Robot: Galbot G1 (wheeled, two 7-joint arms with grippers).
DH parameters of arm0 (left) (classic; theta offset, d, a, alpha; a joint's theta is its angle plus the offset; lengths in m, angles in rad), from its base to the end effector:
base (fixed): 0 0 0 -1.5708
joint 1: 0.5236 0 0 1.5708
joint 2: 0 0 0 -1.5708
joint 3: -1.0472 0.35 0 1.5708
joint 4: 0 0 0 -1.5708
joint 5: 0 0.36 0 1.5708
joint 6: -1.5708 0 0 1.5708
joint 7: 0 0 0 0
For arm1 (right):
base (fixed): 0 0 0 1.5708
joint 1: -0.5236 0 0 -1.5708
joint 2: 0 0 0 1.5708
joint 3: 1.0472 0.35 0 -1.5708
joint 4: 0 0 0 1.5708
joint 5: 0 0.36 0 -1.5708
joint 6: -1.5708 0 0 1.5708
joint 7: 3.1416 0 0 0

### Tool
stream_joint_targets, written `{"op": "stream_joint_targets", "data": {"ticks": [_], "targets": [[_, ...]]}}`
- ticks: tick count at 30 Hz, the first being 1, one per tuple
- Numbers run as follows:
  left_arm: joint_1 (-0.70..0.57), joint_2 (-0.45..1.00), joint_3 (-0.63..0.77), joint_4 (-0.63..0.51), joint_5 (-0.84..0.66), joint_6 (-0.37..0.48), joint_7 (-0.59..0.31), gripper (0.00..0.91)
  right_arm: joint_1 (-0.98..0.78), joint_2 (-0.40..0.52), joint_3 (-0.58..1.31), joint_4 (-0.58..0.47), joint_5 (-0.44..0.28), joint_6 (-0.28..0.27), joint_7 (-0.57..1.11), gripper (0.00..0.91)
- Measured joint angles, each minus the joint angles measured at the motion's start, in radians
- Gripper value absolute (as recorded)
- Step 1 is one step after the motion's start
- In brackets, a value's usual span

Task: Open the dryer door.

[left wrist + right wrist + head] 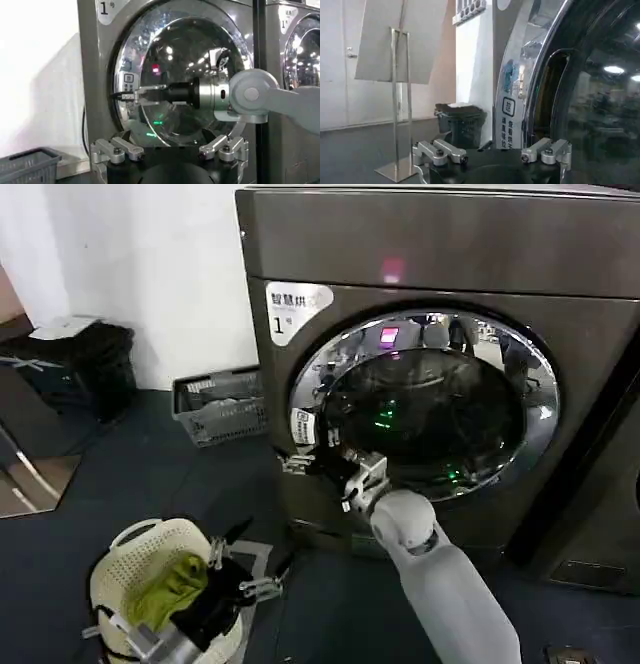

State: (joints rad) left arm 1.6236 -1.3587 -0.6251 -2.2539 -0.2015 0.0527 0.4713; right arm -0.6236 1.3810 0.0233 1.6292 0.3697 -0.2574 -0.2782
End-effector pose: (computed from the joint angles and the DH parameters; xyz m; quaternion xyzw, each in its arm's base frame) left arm 0.1707 0.0535 -0.2470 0.2594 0.9652 0.0220 0.0251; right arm 0.4336 0.1072 -0.1946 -0.3941 0.9182 0.0013 0.0396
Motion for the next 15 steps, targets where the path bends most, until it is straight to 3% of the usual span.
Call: {"op": "stream_joint_targets", "data": {"ticks": [9, 15], "targets": [[0.005, -0.005, 0.0, -0.007, 0.0, 0.004, -0.001, 0.907, -0.01, -0.007, 0.002, 0.018, -0.001, 0.0, 0.0, 0.907], [0.003, -0.003, -0.003, -0.008, -0.004, 0.008, -0.001, 0.907, -0.054, -0.043, -0.011, 0.096, -0.005, 0.012, -0.02, 0.907]]}}
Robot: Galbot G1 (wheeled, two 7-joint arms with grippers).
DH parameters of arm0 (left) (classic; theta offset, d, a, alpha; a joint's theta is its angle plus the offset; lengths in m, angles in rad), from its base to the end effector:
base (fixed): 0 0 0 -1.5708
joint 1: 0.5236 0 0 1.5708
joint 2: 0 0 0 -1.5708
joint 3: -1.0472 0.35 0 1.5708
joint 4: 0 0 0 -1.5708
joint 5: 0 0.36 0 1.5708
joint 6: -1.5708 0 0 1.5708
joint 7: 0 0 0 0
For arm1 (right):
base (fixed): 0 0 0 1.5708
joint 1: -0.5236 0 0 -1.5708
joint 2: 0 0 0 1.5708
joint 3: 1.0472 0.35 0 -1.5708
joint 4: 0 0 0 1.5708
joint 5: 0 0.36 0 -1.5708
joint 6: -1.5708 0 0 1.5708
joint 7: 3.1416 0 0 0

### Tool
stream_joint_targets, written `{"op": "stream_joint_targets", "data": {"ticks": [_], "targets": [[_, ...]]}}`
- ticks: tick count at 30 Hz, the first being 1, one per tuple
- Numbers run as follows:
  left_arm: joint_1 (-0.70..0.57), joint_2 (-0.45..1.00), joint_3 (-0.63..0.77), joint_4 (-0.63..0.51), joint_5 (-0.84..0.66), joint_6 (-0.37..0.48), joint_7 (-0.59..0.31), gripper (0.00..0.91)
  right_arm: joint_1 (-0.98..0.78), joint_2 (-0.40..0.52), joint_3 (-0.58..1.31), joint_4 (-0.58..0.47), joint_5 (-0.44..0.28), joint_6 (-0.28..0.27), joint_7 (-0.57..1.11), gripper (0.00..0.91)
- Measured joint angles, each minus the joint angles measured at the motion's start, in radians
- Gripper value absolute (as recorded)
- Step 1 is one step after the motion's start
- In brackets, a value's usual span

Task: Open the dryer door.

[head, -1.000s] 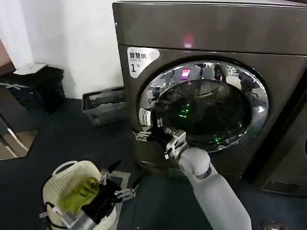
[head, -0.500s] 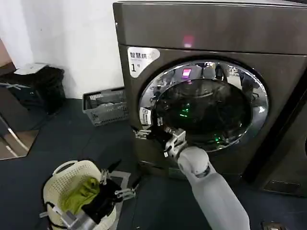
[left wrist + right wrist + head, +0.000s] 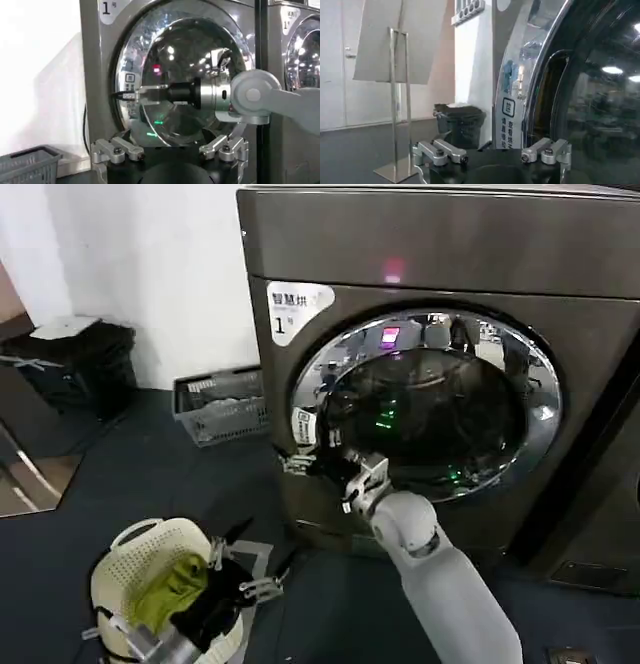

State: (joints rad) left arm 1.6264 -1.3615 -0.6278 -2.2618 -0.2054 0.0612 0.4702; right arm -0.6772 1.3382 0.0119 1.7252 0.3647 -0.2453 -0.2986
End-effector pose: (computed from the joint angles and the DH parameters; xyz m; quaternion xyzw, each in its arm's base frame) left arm 0.1696 0.0533 -0.2447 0.2580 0.9657 0.0194 0.0241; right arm 0.4074 0.1016 -0.1926 -0.4156 0.9078 -0.0089 0.0563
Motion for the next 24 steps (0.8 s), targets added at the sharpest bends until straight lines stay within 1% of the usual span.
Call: {"op": "stream_joint_targets", "data": {"ticks": [6, 10, 16, 20, 24], "targets": [[-0.003, 0.0, 0.001, 0.002, -0.001, 0.001, -0.001, 0.907, -0.031, -0.024, 0.015, 0.069, 0.012, 0.002, -0.015, 0.907], [0.0, -0.001, 0.002, -0.001, -0.001, 0.003, -0.002, 0.907, -0.047, -0.035, 0.02, 0.098, 0.071, -0.001, -0.05, 0.907], [0.005, 0.001, -0.006, -0.014, -0.011, 0.012, -0.003, 0.907, -0.078, -0.067, 0.036, 0.149, 0.125, -0.006, -0.117, 0.907], [0.0, 0.007, -0.027, -0.016, -0.031, 0.017, -0.005, 0.907, -0.105, -0.1, 0.058, 0.185, 0.176, -0.019, -0.179, 0.907], [-0.011, 0.013, -0.048, -0.016, -0.049, 0.02, -0.008, 0.907, -0.131, -0.142, 0.081, 0.219, 0.193, -0.024, -0.232, 0.907]]}}
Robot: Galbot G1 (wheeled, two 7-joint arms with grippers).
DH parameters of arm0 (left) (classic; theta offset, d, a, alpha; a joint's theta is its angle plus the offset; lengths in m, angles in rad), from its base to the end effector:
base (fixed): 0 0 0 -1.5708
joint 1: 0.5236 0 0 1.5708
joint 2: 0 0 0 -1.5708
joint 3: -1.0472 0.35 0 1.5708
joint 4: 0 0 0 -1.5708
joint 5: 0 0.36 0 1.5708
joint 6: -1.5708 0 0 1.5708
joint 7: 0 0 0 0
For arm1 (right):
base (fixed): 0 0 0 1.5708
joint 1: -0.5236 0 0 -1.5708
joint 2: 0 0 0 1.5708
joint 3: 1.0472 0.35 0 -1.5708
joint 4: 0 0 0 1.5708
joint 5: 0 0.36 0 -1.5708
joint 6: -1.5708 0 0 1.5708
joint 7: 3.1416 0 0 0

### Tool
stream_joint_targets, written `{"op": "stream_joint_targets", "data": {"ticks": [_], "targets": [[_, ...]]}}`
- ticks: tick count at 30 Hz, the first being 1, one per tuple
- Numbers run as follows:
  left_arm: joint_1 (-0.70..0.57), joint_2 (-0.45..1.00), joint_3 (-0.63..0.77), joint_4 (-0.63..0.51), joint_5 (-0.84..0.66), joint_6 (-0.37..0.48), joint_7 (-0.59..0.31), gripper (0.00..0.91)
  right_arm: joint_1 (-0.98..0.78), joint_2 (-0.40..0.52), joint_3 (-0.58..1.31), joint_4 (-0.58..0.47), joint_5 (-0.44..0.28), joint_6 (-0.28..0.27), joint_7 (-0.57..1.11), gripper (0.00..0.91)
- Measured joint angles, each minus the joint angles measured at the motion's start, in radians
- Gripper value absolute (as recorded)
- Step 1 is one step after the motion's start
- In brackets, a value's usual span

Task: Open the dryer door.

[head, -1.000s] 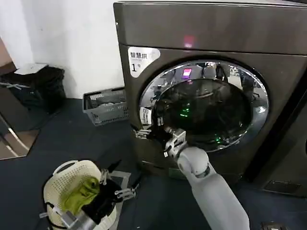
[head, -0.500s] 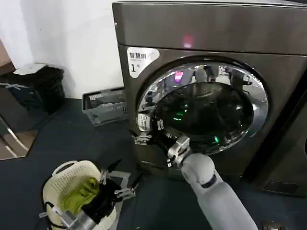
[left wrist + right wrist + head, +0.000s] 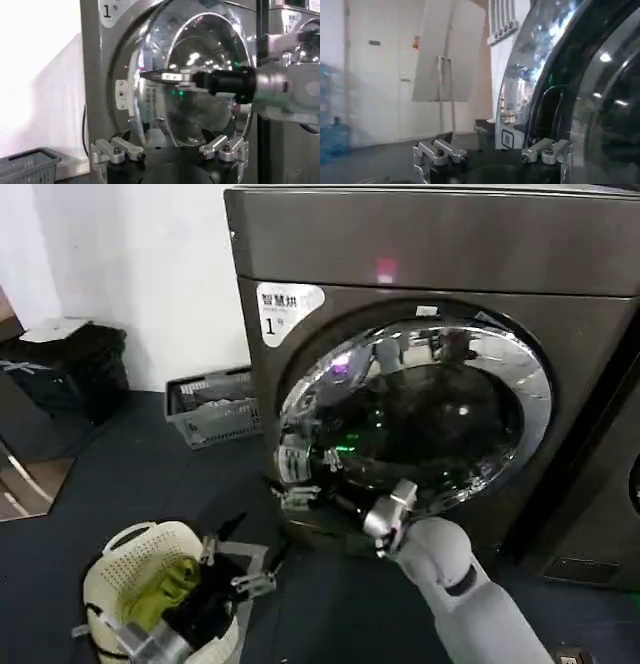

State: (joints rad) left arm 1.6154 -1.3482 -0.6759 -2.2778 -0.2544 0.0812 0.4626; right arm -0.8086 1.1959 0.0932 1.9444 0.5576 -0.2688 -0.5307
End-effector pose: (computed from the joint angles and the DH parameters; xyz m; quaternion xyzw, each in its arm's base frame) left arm 0.1720 0.0661 -0.2334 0.2433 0.9693 0.0161 0.0325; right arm 0.3561 0.0501 -0.1754 -0.5320 0.8432 0.0396 0.0660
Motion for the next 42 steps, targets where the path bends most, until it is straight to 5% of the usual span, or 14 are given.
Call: {"op": "stream_joint_targets", "data": {"ticks": [18, 42], "targets": [[-0.026, 0.02, -0.065, -0.004, -0.044, 0.02, -0.007, 0.907, -0.095, -0.119, 0.105, 0.064, 0.088, 0.003, -0.222, 0.907], [-0.085, 0.074, -0.083, 0.009, -0.101, 0.047, -0.024, 0.907, -0.184, -0.192, 0.224, 0.043, 0.095, 0.034, -0.492, 0.907]]}}
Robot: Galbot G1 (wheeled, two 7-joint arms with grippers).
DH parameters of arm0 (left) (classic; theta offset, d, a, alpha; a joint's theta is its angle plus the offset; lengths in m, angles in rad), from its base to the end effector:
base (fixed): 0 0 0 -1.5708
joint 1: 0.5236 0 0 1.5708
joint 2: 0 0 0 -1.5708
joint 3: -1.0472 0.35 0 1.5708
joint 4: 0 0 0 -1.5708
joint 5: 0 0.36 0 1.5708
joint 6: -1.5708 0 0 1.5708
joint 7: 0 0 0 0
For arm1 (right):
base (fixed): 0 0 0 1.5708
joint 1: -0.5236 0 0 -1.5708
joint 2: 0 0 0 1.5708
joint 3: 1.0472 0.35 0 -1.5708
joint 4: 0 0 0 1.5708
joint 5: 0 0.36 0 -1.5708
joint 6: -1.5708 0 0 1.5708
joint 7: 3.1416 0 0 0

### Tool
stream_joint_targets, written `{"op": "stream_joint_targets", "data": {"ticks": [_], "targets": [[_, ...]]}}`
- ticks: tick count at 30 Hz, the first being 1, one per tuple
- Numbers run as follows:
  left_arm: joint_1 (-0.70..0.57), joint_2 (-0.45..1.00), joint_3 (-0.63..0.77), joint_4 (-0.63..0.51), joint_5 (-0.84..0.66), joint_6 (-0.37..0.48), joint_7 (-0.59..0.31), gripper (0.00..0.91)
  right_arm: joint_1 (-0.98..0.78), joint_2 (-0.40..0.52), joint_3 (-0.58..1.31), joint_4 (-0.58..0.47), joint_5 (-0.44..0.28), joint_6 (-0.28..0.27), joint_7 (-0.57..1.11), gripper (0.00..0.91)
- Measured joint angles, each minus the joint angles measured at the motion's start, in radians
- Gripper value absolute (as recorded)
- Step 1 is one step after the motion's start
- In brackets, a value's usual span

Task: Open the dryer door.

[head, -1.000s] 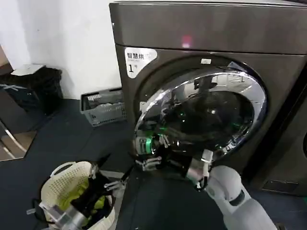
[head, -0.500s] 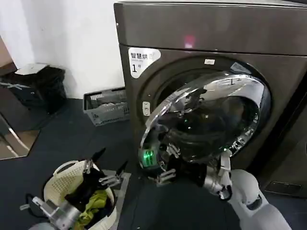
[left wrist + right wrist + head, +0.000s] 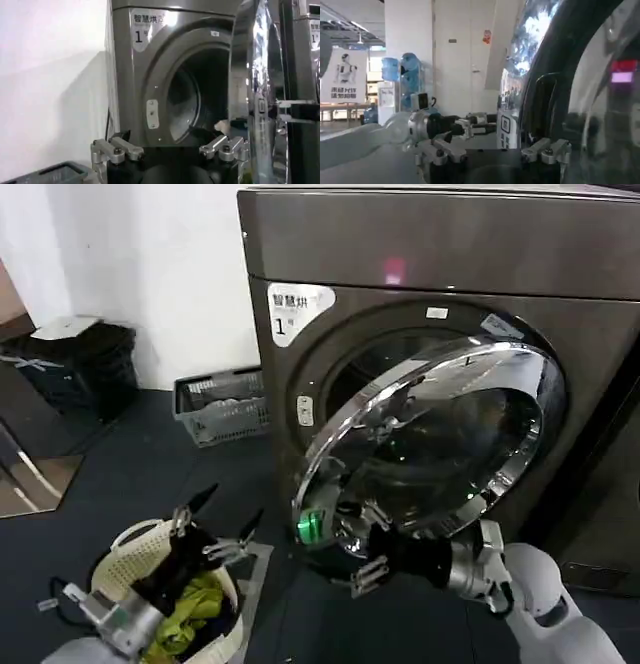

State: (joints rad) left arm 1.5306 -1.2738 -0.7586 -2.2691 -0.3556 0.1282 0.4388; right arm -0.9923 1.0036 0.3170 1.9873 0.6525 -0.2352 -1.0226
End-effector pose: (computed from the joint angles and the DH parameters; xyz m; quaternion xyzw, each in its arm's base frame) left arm 0.1935 0.0961 -0.2084 0.2238 0.9728 0.0244 0.0554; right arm 0.3332 -0.0528 -0.1906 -0.6592 0.7509 0.0177 0.0362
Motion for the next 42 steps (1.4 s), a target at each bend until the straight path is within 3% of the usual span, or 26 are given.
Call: {"op": "stream_joint_targets", "data": {"ticks": [27, 42], "targets": [[-0.112, 0.097, 0.021, 0.053, -0.094, 0.025, -0.028, 0.907, -0.071, -0.053, 0.115, -0.061, -0.027, 0.084, -0.32, 0.907], [-0.315, 0.281, 0.202, 0.193, -0.204, -0.005, -0.039, 0.907, -0.151, -0.076, 0.198, -0.029, -0.049, 0.093, -0.39, 0.907]]}}
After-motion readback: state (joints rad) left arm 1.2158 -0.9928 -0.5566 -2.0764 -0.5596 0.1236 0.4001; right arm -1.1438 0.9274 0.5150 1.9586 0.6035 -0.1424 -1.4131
